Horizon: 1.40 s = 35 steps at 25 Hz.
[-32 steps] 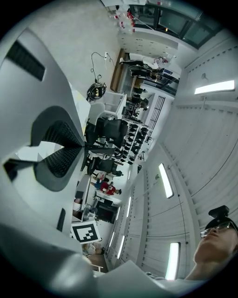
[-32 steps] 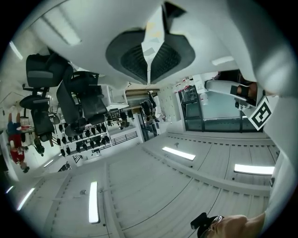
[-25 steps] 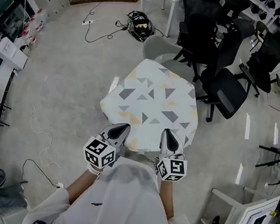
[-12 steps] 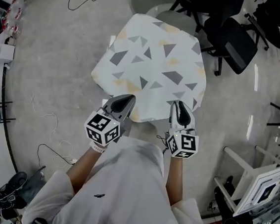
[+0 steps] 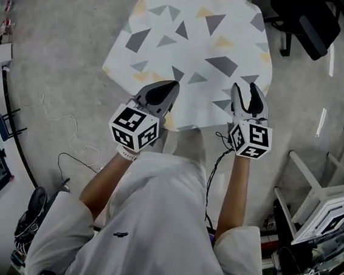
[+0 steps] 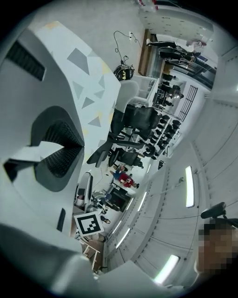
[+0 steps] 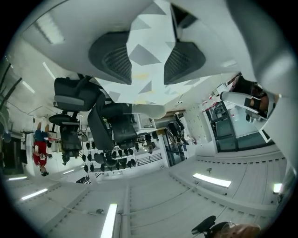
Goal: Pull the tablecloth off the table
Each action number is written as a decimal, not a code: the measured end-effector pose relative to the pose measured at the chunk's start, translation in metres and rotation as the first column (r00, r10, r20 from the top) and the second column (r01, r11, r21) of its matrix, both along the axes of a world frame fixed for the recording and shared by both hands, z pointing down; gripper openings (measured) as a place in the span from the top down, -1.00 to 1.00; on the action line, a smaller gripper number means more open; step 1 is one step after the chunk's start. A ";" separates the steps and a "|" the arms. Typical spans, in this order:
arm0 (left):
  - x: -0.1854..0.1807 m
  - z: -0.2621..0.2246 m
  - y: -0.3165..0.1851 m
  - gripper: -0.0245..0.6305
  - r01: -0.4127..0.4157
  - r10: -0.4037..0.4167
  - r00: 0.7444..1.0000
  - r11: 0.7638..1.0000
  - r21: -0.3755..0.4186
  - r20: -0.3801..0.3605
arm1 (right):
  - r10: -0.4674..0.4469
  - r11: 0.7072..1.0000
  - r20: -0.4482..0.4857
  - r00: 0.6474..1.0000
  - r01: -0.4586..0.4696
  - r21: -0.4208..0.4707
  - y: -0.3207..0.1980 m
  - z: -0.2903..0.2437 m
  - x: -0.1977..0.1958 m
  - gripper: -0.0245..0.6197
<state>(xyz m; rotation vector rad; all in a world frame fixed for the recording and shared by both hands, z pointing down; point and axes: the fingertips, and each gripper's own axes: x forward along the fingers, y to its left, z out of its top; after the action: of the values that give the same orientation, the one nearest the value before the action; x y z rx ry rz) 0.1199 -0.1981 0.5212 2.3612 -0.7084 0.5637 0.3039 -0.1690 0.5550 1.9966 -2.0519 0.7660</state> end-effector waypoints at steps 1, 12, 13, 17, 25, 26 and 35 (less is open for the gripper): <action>0.005 0.005 -0.005 0.90 -0.003 0.003 1.000 1.000 -0.004 0.005 | -0.003 1.000 -0.004 1.000 0.003 -0.008 -0.008 0.006 0.007 0.25; 0.042 0.067 -0.062 0.90 -0.014 0.016 0.998 0.999 -0.038 0.055 | -0.071 0.991 -0.117 0.991 0.057 -0.118 -0.090 0.085 0.075 0.18; 0.045 0.071 -0.066 0.90 -0.015 0.018 0.998 0.999 -0.038 0.058 | -0.080 0.990 -0.121 0.989 0.064 -0.129 -0.096 0.091 0.081 0.13; 0.051 0.087 -0.083 0.90 -0.008 0.010 0.997 0.999 -0.036 0.074 | -0.121 0.981 -0.126 0.985 0.098 -0.170 -0.121 0.117 0.106 -0.02; 0.060 0.110 -0.088 0.90 0.009 -0.004 0.996 0.998 -0.057 0.092 | -0.205 0.927 -0.010 0.979 0.190 -0.324 -0.141 0.177 0.135 -0.46; 0.061 0.111 -0.088 0.90 0.012 -0.007 0.996 0.998 -0.057 0.093 | -0.215 0.921 0.021 0.976 0.210 -0.329 -0.143 0.179 0.133 -0.46; 0.069 0.110 -0.082 0.90 0.021 -0.015 0.995 0.998 -0.061 0.098 | -0.231 0.921 -0.178 0.957 0.156 -0.357 -0.134 0.157 0.148 0.59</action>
<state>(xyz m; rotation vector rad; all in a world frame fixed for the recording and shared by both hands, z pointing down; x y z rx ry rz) 0.1887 -0.2804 0.6309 2.2807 -0.7447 0.6872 0.4522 -0.3034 0.7123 1.5848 -1.8143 0.7620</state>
